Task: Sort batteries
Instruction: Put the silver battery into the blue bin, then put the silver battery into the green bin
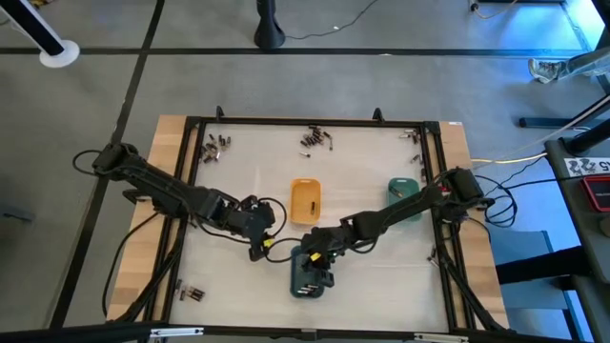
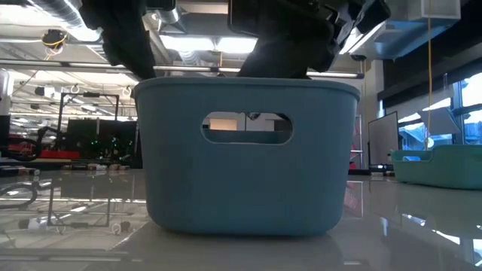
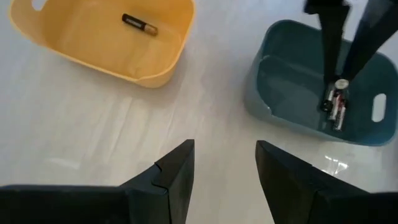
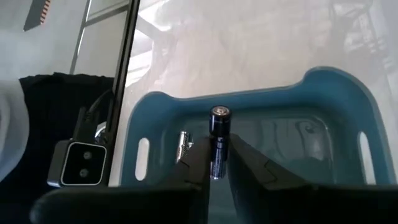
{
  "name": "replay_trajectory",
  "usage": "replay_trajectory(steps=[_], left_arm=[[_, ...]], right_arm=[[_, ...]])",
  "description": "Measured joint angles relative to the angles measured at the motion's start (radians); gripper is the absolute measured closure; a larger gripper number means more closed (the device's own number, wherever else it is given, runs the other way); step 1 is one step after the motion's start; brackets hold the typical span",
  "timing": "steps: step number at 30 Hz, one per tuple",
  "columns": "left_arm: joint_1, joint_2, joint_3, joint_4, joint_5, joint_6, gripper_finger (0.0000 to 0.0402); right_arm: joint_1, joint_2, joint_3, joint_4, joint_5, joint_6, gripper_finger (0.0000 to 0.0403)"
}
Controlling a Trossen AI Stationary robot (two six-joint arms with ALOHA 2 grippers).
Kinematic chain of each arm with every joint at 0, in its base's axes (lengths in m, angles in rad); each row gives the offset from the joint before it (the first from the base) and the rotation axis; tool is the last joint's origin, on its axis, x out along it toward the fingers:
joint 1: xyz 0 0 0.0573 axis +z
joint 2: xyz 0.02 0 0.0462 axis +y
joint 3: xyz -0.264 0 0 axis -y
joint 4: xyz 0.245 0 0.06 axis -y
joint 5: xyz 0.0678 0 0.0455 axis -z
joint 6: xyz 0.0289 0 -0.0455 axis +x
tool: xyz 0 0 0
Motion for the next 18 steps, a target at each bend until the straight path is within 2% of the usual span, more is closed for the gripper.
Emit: replay_trajectory(steps=[5, 14, 18], left_arm=[[0.0, 0.0, 0.0, -0.003, 0.0, 0.0, 0.0242], [-0.001, 0.0, 0.0, -0.099, 0.003, -0.042, 0.0242], [-0.03, 0.0, 0.0, -0.185, 0.082, -0.102, 0.0242]], right_arm=[[0.0, 0.0, 0.0, -0.014, 0.0, 0.0, 0.0332], [0.0, 0.0, 0.0, -0.012, 0.001, -0.008, 0.0328], [0.0, -0.011, 0.0, -0.004, 0.005, -0.04, 0.0328]])
